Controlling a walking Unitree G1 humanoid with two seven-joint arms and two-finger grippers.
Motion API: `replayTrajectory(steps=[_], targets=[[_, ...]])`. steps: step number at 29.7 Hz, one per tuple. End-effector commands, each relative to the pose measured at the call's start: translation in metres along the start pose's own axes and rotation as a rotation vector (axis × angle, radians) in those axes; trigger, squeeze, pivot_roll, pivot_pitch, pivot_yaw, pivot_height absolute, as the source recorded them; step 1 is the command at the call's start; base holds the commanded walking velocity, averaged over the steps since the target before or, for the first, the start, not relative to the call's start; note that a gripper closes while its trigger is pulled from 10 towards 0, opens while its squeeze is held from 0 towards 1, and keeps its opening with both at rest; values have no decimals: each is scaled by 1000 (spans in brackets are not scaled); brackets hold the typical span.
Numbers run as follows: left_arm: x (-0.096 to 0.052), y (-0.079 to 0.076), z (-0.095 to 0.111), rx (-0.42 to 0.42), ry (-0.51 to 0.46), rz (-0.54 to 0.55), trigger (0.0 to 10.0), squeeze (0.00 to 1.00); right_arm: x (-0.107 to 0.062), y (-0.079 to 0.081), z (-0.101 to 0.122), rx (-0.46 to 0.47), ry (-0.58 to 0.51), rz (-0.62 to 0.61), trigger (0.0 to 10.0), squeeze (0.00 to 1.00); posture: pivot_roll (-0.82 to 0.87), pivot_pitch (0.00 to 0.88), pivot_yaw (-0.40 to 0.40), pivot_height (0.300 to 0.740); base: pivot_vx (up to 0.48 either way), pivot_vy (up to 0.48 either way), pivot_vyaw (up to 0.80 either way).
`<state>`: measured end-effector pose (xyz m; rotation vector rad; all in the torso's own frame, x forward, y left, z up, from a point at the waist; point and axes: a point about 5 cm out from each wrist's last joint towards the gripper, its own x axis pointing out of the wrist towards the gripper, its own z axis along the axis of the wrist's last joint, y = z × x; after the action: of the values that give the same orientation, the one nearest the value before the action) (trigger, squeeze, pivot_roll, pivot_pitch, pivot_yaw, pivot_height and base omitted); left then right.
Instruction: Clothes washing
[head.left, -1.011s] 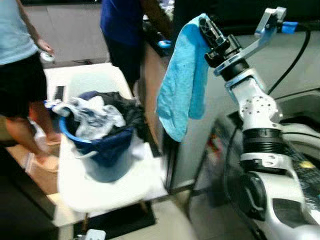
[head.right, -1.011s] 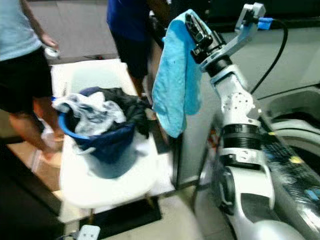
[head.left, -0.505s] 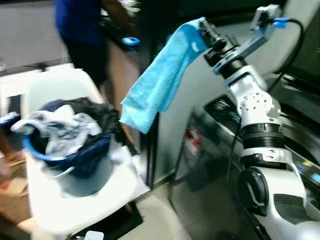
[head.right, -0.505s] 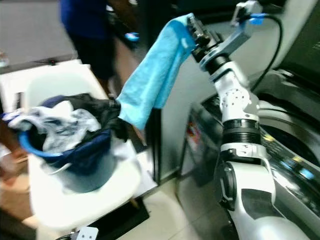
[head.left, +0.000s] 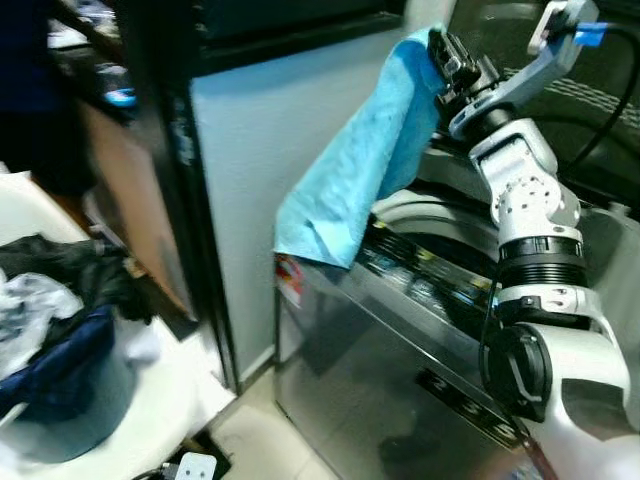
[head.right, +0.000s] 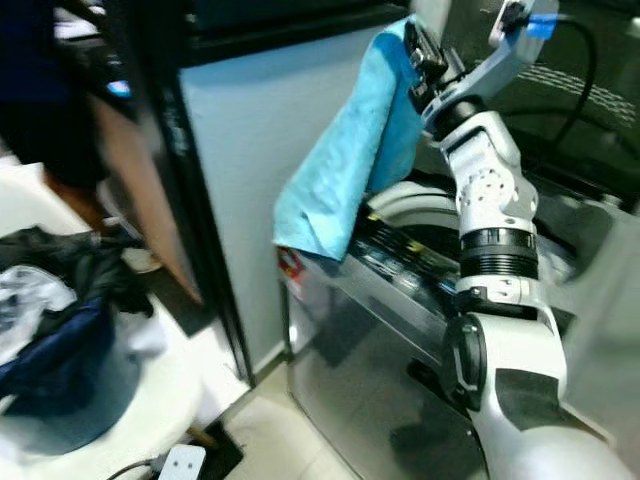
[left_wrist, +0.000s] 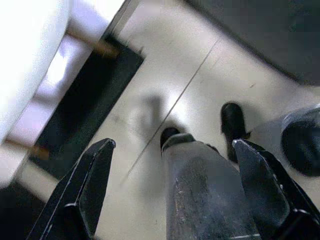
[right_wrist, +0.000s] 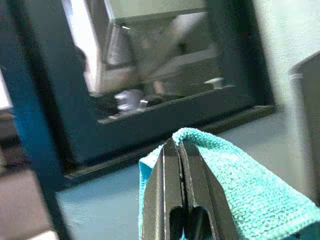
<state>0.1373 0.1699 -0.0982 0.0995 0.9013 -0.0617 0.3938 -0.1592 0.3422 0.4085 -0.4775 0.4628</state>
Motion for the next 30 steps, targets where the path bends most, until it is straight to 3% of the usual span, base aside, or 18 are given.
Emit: replayTrajectory(steps=[1,6,10,13,14,17,22,30], targets=[[-4,-3,-14,3,57,-14,10000,0,3,-1,-1,-33,-6,-45,0,0,154,0,-74,740,0,0,-800],[-4,-4,-14,-1,54,-13,10000,0,5,-3,0,-35,-35,-93,0,0,159,0,-73,740,0,0,-800],[-5,-4,-16,-2,57,-13,10000,0,8,18,-17,-82,29,15,0,0,158,0,-73,740,0,0,-800],[-5,-4,-16,-3,58,-13,10000,0,8,23,-23,-97,58,55,0,0,158,0,-73,740,0,0,-800],[-5,-4,-17,-4,58,-12,10000,0,6,37,-40,-170,135,145,10000,0,158,0,-73,740,0,0,0],[-5,-3,-16,-6,52,-3,10000,0,-6,63,-77,-221,278,296,10000,0,158,0,-74,740,0,0,0],[-6,-2,-16,-8,47,-7,10000,0,-8,65,-82,-220,299,307,10000,0,162,0,-74,740,0,0,0],[-6,-2,-17,-1,44,-16,10000,0,-25,69,-115,-311,434,338,10000,0,161,0,-70,740,262,0,0]])
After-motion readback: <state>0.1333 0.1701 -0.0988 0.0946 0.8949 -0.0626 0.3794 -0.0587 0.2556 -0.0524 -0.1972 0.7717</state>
